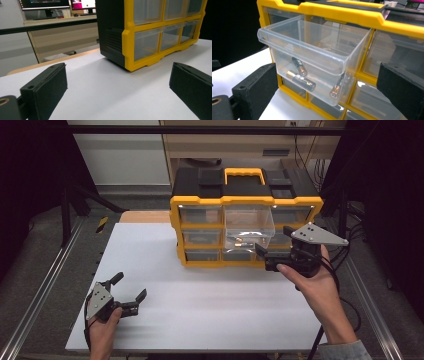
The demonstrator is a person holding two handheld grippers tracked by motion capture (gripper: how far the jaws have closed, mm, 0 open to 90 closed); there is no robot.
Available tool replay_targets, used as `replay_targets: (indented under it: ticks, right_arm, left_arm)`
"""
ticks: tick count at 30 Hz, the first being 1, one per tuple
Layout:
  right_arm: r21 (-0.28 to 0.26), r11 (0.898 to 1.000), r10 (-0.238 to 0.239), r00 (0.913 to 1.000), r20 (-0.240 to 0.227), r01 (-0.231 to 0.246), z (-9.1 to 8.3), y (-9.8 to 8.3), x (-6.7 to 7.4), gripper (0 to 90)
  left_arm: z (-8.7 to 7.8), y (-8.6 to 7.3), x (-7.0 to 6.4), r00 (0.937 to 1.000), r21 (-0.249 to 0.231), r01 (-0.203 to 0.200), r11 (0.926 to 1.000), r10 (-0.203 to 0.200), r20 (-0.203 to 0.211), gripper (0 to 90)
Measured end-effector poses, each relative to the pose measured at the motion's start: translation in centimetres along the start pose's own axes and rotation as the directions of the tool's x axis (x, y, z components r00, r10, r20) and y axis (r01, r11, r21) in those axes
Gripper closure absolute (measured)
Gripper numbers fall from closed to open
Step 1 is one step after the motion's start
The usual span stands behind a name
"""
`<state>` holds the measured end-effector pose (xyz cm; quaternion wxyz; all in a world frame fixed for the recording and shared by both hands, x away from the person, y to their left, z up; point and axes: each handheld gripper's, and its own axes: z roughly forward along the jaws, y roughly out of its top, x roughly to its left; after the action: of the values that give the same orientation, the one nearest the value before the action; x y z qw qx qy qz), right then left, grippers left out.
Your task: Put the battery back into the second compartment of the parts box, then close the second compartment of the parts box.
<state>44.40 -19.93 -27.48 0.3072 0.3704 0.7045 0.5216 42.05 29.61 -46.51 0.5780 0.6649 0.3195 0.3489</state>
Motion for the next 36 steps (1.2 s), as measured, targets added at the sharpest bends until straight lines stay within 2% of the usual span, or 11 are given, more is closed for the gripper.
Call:
replay_targets:
  ticks: [13, 25, 29, 36]
  right_arm:
    - [0.021, 1.000, -0.006, 1.0000, -0.006, 0.006, 0.1, -1.3, 0.2, 4.4]
    - [0.049, 0.999, -0.008, 0.9999, 0.014, 0.007, 0.1, -2.6, 0.5, 6.6]
    - [0.054, 0.999, -0.005, 0.9997, 0.026, 0.004, 0.0, -2.9, 0.6, 11.1]
    - [0.061, 0.998, -0.003, 0.9995, 0.030, 0.001, -0.4, -3.3, 0.5, 26.5]
  left_arm:
    - [0.0, 0.0, 0.0, 1.0000, -0.002, 0.001, 1.0000, -0.001, -0.001, 1.1]
    - [0.0, 0.0, 0.0, 1.0000, 0.000, 0.001, 1.0000, -0.001, -0.001, 1.1]
    - [0.0, 0.0, 0.0, 1.0000, -0.001, 0.002, 1.0000, -0.002, -0.002, 1.1]
    - [0.0, 0.0, 0.0, 1.0000, 0.000, 0.000, 1.0000, 0.000, -0.002, 1.1]
